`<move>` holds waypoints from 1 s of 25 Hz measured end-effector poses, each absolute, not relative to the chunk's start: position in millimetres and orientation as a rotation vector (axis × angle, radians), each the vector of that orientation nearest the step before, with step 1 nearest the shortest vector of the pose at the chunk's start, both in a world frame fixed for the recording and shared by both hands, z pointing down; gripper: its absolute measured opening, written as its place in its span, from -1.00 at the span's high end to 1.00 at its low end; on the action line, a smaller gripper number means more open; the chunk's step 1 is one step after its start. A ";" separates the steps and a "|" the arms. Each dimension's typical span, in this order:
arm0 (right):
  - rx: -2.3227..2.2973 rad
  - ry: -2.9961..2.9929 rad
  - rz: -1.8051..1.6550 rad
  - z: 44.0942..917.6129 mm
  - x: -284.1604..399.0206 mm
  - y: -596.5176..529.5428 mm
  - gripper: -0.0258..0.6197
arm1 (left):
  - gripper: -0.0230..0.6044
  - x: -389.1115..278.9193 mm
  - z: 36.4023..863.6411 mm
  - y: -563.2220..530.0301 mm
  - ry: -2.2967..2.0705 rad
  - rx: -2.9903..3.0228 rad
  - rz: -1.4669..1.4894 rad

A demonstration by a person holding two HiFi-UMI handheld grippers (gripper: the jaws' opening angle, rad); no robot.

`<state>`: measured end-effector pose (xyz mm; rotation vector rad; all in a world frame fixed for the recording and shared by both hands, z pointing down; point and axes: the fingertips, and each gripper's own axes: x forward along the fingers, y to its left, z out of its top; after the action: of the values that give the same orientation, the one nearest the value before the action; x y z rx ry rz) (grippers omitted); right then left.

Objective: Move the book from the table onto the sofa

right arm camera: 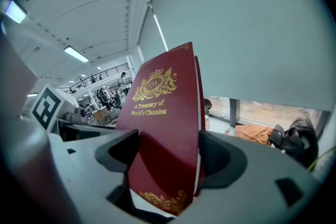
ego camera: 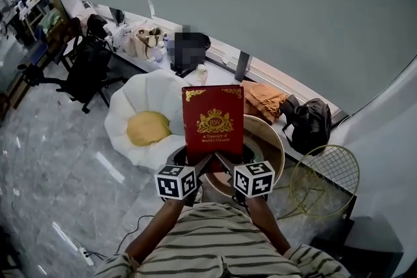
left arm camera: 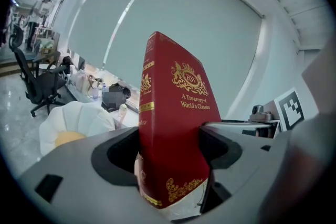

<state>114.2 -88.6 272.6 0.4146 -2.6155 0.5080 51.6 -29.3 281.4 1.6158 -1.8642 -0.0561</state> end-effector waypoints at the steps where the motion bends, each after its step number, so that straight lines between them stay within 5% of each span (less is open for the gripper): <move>1: 0.385 -2.619 0.503 272.2 109.4 -84.3 -0.23 | -0.21 48.0 280.7 -23.6 -1.884 1.598 -0.061; 25: -0.314 -2.584 0.328 287.4 -64.3 70.8 -0.24 | -0.21 -85.8 295.5 154.4 -2.262 1.041 -0.302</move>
<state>-64.3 70.8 287.4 -0.3136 -2.5837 0.3277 -85.8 154.4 295.5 1.0409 -2.2621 -0.3020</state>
